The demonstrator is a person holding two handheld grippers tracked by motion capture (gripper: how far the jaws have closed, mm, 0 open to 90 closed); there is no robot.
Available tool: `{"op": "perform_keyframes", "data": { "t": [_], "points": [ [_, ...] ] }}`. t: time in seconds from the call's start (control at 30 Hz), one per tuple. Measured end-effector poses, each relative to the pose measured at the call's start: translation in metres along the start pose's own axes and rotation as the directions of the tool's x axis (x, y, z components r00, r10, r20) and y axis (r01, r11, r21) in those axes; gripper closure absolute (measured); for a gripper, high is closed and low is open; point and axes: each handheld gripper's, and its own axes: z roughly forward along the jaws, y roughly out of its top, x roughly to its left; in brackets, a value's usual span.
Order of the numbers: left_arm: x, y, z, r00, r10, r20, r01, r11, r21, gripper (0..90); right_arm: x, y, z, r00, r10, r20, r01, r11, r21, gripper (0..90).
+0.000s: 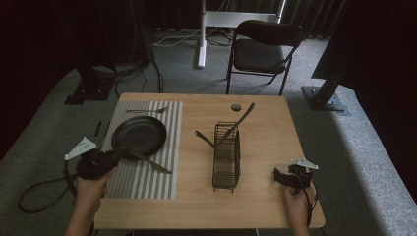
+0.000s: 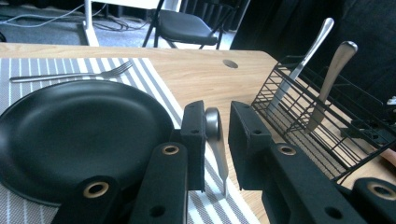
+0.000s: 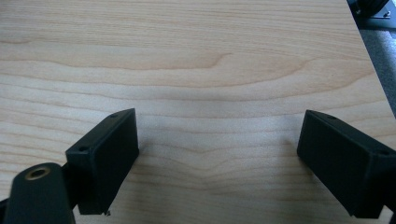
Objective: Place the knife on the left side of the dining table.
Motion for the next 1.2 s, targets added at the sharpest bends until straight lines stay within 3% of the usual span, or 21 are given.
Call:
{"op": "perform_keyframes", "data": {
  "t": [0.3, 0.33, 0.43, 0.73, 1.03, 1.2],
  "points": [
    [0.011, -0.006, -0.004, 0.9989, -0.032, -0.034, 0.033, 0.9991, 0.027, 76.7, 0.000, 0.000, 0.000, 1.0000, 0.000, 0.000, 0.000, 1.0000, 0.000, 11.6],
    [0.021, -0.010, -0.008, 0.9962, -0.076, -0.042, 0.078, 0.9953, 0.057, 76.7, 0.000, 0.000, 0.000, 1.0000, 0.001, 0.000, -0.001, 1.0000, 0.001, 11.6],
    [0.029, -0.015, -0.010, 0.9934, -0.104, -0.048, 0.108, 0.9913, 0.076, 76.2, 0.000, 0.000, 0.000, 1.0000, 0.001, 0.000, -0.001, 1.0000, 0.001, 11.6],
    [0.045, -0.025, -0.011, 0.9870, -0.137, -0.084, 0.146, 0.9831, 0.111, 74.0, 0.000, 0.000, 0.000, 1.0000, 0.002, 0.000, -0.002, 1.0000, 0.001, 11.7],
    [0.059, -0.037, -0.007, 0.9754, -0.176, -0.133, 0.193, 0.9718, 0.135, 69.5, 0.000, 0.000, 0.000, 1.0000, 0.002, 0.000, -0.002, 1.0000, 0.001, 11.6],
    [0.070, -0.047, -0.004, 0.9647, -0.210, -0.159, 0.235, 0.9590, 0.159, 67.5, 0.000, 0.000, 0.000, 1.0000, 0.002, 0.000, -0.002, 1.0000, 0.001, 11.7]
  ]
}}
